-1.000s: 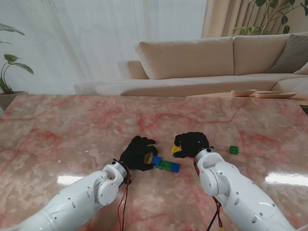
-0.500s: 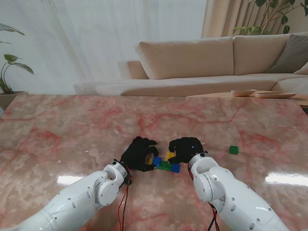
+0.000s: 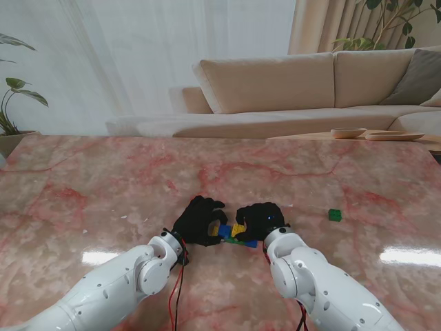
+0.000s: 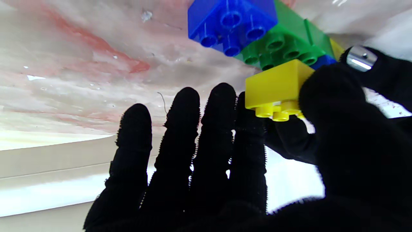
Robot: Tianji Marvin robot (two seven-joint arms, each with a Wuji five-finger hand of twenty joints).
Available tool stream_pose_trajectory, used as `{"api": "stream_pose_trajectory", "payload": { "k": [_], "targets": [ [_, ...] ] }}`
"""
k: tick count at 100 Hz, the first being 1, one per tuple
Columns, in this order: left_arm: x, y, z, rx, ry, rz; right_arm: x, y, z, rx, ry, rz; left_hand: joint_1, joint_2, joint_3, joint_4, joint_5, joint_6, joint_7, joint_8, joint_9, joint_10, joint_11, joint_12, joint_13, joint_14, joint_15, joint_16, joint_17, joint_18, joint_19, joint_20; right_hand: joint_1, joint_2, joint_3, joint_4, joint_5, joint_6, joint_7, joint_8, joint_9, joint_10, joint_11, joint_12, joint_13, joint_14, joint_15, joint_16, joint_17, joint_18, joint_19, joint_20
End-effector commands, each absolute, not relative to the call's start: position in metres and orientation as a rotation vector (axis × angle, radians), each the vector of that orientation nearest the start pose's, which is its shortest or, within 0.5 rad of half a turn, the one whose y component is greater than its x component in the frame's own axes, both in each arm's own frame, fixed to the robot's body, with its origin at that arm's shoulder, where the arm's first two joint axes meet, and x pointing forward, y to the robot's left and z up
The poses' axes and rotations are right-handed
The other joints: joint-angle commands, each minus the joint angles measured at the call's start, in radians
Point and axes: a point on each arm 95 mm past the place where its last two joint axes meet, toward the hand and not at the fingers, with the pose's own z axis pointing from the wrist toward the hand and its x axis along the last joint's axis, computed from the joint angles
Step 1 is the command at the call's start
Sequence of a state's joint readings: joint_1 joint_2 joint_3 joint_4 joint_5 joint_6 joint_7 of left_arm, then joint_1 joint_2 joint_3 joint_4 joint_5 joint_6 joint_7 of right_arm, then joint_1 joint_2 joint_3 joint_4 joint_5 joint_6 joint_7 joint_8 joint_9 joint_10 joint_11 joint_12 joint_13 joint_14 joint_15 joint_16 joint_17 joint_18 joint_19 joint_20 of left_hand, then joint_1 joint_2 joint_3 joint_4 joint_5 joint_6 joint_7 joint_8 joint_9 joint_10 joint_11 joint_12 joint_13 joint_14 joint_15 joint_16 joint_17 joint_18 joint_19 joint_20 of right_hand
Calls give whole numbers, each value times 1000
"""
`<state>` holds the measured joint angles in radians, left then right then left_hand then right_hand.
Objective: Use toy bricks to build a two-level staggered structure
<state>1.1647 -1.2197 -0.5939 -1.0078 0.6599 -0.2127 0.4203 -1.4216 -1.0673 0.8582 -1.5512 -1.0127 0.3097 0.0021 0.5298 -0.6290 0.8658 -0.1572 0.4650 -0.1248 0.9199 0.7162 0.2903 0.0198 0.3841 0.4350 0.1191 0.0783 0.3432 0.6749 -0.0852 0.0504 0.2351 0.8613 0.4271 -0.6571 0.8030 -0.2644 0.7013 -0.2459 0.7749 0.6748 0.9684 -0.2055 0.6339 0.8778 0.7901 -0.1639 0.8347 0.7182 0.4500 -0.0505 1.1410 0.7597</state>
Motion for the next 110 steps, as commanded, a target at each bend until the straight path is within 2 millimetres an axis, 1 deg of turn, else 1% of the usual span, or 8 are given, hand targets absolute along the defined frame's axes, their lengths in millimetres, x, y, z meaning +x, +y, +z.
{"api": "stream_pose_trajectory", "payload": {
  "k": [1, 66, 95, 101, 104, 110],
  "targets": [
    [396, -93, -462, -1296, 1724, -1744, 389, 66, -366, 1213, 1635, 1259, -32, 3, -9, 27, -35, -32, -8, 3, -10, -17, -2, 8, -1, 15, -6, 7, -8, -2, -3, 6, 53, 64, 50, -11, 97, -92, 90, 24, 10, 4, 0, 16, 19, -3, 16, 21, -6, 8, 45, 29],
    [397, -92, -462, -1295, 1730, -1745, 385, 72, -378, 1173, 1627, 1276, -30, 5, -4, 27, -37, -30, -8, 2, -10, -17, -2, 8, -2, 15, -6, 6, -8, -3, -2, 7, 48, 73, 31, -11, 84, -91, 86, 25, -5, 2, -1, 2, 10, -6, 11, 20, -8, 7, 42, 31],
    [397, -93, -462, -1290, 1734, -1750, 382, 73, -373, 1157, 1626, 1264, -30, 4, -2, 27, -39, -31, -8, 2, -10, -18, -2, 8, -2, 15, -6, 6, -8, -3, -3, 7, 47, 77, 19, -11, 70, -87, 82, 25, -20, 1, -3, -12, 1, -7, 7, 18, -11, 6, 39, 31],
    [397, -93, -462, -1289, 1733, -1751, 382, 74, -373, 1152, 1629, 1261, -29, 5, -2, 27, -39, -30, -8, 1, -11, -17, -2, 8, -2, 13, -6, 6, -8, -3, -3, 7, 40, 81, 9, -14, 60, -82, 78, 23, -28, 1, -7, -21, -5, -7, 4, 16, -14, 5, 37, 31],
    [397, -93, -462, -1290, 1733, -1752, 382, 74, -373, 1152, 1631, 1260, -29, 4, -2, 27, -39, -29, -8, 1, -10, -17, -2, 8, -1, 14, -5, 6, -8, -3, -3, 7, 48, 88, -15, -10, 57, -83, 78, 23, -31, 1, -3, -41, -8, -7, 1, 14, -15, 3, 35, 32],
    [397, -93, -462, -1290, 1732, -1753, 382, 74, -373, 1148, 1632, 1261, -29, 5, -2, 27, -39, -30, -8, 1, -10, -18, -2, 8, -3, 13, -6, 6, -8, -3, -3, 7, 50, 89, -17, -6, 48, -78, 73, 21, -41, 1, -3, -47, -15, -7, -2, 13, -17, 2, 35, 32]
  ]
}}
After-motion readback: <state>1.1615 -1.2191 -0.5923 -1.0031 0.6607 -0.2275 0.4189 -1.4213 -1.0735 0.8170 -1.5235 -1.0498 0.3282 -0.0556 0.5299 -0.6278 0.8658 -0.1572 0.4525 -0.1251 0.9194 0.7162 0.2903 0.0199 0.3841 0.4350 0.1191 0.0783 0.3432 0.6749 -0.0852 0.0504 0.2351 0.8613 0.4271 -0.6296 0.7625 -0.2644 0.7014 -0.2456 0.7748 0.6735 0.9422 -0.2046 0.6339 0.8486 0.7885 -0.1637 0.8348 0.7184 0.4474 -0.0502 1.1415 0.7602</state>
